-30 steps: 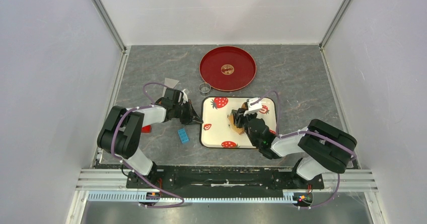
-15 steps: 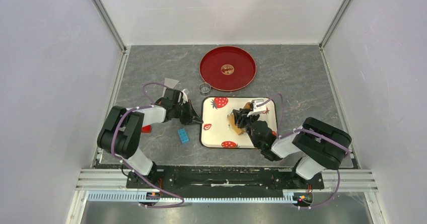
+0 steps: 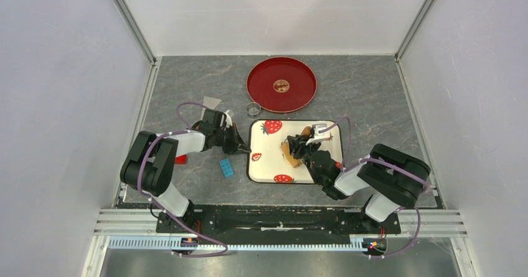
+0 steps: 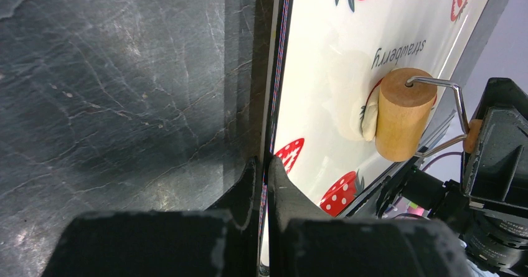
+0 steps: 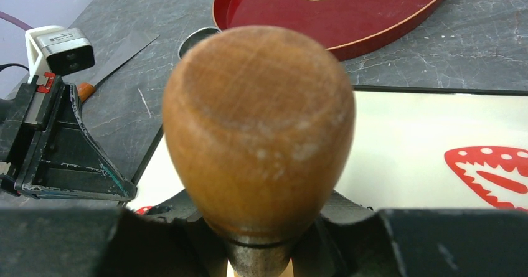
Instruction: Roll out the dumpling wrappers from the dough
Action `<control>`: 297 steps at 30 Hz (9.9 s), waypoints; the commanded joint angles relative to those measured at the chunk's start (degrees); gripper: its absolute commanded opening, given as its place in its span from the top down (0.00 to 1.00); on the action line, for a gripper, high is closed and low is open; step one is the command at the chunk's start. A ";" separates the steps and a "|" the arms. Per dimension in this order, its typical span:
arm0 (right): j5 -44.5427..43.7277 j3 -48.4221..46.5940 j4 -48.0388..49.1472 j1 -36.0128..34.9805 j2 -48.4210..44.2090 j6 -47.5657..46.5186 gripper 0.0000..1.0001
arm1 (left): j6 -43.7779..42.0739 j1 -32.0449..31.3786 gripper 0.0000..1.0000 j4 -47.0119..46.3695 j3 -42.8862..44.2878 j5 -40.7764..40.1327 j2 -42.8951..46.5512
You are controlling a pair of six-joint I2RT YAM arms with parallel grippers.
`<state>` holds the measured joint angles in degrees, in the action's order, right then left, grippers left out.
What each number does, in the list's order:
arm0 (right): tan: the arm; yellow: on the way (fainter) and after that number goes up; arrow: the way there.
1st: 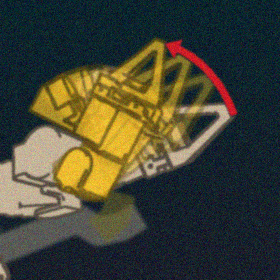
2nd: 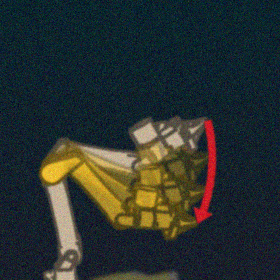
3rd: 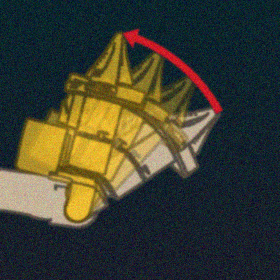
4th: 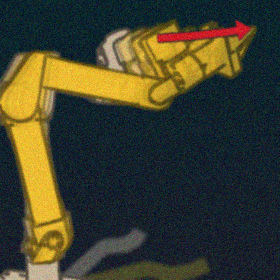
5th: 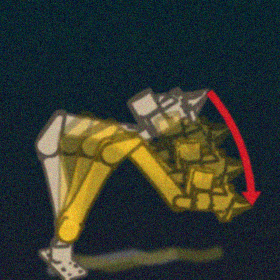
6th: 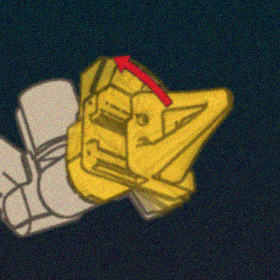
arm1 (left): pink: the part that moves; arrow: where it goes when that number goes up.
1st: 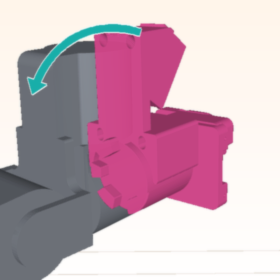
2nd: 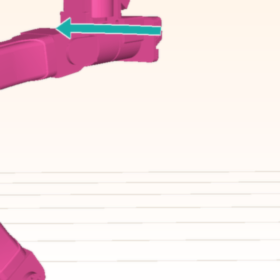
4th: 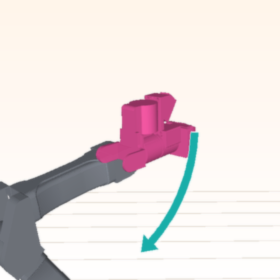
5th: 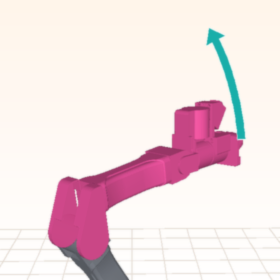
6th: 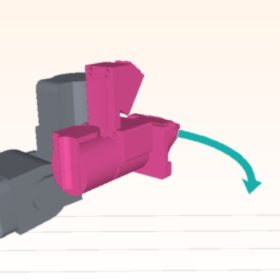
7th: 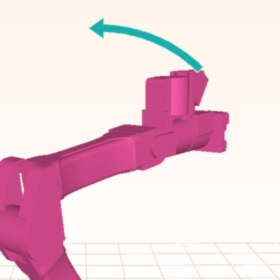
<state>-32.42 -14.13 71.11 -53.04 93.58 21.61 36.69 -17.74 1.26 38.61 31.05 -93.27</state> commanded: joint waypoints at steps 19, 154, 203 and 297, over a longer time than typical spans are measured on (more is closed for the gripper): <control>5.22 9.31 -25.86 -4.27 12.87 3.34 1.00 | -0.36 0.07 0.98 4.46 -2.63 -10.04 -4.04; 0.94 4.15 -20.38 3.83 2.57 -7.58 1.00 | -0.56 0.85 0.98 4.19 -1.83 -8.28 -6.00; -7.48 2.38 -35.26 4.30 11.30 1.82 1.00 | 0.20 8.23 0.98 14.18 -1.50 -12.26 6.50; -0.23 7.06 -41.28 11.21 -4.71 13.11 1.00 | 0.50 8.82 0.98 10.78 -0.63 -10.75 3.07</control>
<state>-33.54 -11.49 57.28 -42.09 87.66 43.75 37.82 -11.29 10.04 37.80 27.40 -88.92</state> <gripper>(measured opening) 0.344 0.047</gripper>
